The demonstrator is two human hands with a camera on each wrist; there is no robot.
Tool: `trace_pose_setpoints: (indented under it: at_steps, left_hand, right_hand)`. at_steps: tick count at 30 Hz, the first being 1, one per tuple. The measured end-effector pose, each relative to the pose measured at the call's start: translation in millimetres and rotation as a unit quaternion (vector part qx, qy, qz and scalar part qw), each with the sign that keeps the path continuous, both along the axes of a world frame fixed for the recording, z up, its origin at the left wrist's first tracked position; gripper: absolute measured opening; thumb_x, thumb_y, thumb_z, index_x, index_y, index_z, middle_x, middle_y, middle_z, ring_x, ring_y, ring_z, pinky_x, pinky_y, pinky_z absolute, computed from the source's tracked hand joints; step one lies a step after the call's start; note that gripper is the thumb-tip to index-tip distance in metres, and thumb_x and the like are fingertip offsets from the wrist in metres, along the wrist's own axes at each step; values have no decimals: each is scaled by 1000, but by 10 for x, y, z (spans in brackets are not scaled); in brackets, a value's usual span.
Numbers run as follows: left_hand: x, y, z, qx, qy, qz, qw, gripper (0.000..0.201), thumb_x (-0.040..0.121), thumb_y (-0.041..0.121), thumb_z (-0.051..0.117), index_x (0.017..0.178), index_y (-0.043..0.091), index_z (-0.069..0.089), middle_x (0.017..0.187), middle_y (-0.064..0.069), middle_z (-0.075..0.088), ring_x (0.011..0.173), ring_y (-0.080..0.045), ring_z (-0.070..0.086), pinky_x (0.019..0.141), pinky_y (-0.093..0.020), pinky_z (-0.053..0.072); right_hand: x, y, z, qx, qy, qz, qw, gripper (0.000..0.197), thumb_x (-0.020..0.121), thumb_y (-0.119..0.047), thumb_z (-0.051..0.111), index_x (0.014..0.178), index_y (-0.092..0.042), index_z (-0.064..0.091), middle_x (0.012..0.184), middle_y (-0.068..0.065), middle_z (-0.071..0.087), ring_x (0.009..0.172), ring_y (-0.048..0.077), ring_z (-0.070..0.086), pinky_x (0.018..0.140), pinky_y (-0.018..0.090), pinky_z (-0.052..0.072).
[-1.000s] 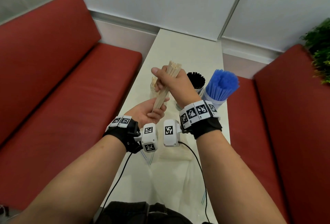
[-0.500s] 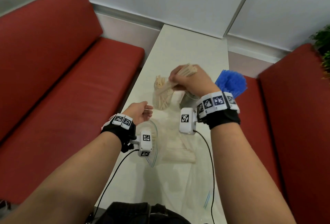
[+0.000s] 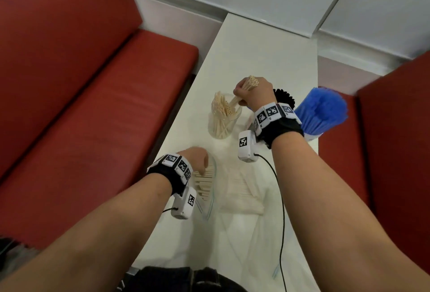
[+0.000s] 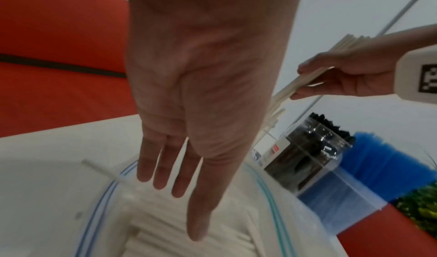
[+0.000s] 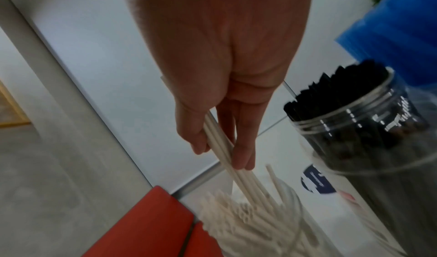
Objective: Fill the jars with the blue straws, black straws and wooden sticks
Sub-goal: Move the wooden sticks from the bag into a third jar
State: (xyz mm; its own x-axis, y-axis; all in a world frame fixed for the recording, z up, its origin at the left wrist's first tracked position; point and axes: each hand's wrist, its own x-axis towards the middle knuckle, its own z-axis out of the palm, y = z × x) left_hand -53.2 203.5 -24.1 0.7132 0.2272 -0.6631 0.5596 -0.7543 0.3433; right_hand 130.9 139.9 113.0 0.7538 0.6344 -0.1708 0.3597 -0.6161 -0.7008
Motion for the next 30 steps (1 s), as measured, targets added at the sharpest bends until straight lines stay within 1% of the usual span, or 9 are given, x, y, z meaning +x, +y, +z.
trace_pose_setpoints:
  at_steps: [4,7,10,15,19,21,23,26,30]
  left_hand:
    - [-56,-86,-250,4,14,-19,1000,74,76,37,79,137,12,47,137,-8,51,124,-28,51,100,-36,46]
    - [-107,-135,-375,85,15,-45,995,69,78,42,74,132,7,48,133,-10,51,120,-31,53,95,-40,49]
    - [-80,-167,-392,141,28,-32,989,58,83,39,71,128,7,52,127,-9,55,117,-29,56,92,-38,48]
    - [-70,-173,-446,195,40,-69,978,29,99,28,50,122,12,57,125,-3,61,116,-23,58,93,-32,43]
    - [-94,-181,-473,225,49,-100,968,25,101,21,42,121,16,57,122,1,61,114,-19,58,97,-33,37]
    - [-82,-180,-458,235,64,-121,962,29,101,14,38,124,15,55,124,1,60,115,-20,56,98,-35,35]
    - [-61,-185,-405,237,84,-139,958,30,100,12,38,126,16,54,125,2,59,115,-19,55,97,-35,33]
    - [-26,-197,-286,226,112,-131,959,29,99,13,43,122,20,58,124,5,60,117,-17,54,92,-33,30]
    - [-19,-166,-113,203,135,-95,965,28,98,18,42,121,23,58,114,6,58,111,-17,51,105,-41,25]
  right_hand:
    - [45,80,-325,-25,30,-6,999,7,92,-13,67,93,-11,73,95,14,76,83,30,76,86,45,60]
    - [80,119,-479,-36,26,3,999,10,91,-17,64,81,-18,67,95,13,76,82,29,75,81,42,60]
    - [103,159,-562,-69,-16,37,997,13,91,-24,68,89,-12,72,94,8,73,84,22,67,68,28,48]
    - [70,109,-611,69,4,9,998,20,83,-23,80,96,-14,68,104,4,71,100,21,64,87,34,51]
    - [14,87,-603,191,-103,22,976,18,91,-18,68,110,-18,66,114,-2,69,107,14,60,97,36,48]
    - [-21,113,-697,156,-145,49,976,33,102,-23,54,133,-14,59,139,7,58,134,23,48,114,44,35]
    - [-87,110,-835,3,-160,94,983,53,107,-37,41,154,-13,35,164,10,27,154,30,15,125,48,11]
    - [-166,49,-985,-147,-150,137,968,73,105,-53,32,162,-16,5,170,5,-6,155,29,-14,124,50,-9]
    - [-216,-27,-805,48,-200,68,976,68,106,-43,42,161,-16,13,169,7,10,156,27,-5,125,44,-7]
